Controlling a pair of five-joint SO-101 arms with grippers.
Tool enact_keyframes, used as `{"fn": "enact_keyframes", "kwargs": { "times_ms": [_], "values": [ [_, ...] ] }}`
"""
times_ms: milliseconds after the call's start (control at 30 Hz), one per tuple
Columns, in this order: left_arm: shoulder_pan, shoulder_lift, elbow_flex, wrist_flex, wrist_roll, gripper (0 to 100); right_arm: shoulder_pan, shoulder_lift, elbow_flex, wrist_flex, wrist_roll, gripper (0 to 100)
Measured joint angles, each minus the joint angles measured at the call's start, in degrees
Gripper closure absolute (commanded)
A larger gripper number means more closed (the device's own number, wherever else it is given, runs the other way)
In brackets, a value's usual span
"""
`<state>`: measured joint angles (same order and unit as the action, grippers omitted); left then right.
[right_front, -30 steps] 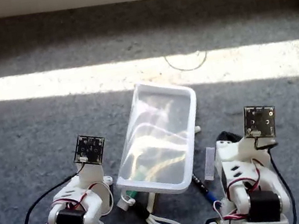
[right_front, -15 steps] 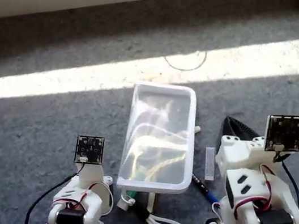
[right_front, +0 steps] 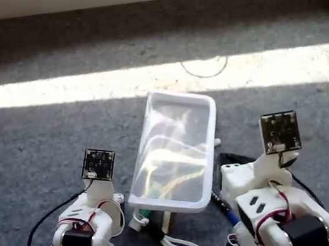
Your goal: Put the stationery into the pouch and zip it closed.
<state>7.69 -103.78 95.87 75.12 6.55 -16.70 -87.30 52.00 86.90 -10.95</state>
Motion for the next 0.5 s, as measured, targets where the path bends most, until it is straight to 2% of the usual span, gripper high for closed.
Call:
{"fn": "enact_keyframes", "kwargs": {
  "times_ms": [167,367,500],
  "values": [
    [0.0,0.0,0.0,0.0,0.0,99,-8.6,3.9,-1.2,0.4,0.0,98.9],
    [0.0,0.0,0.0,0.0,0.0,99,-22.7,4.0,-1.2,0.4,5.1,98.1],
    [0.0,0.0,0.0,0.0,0.0,99,-25.5,5.1,-1.2,0.4,5.2,88.2]
  ]
}}
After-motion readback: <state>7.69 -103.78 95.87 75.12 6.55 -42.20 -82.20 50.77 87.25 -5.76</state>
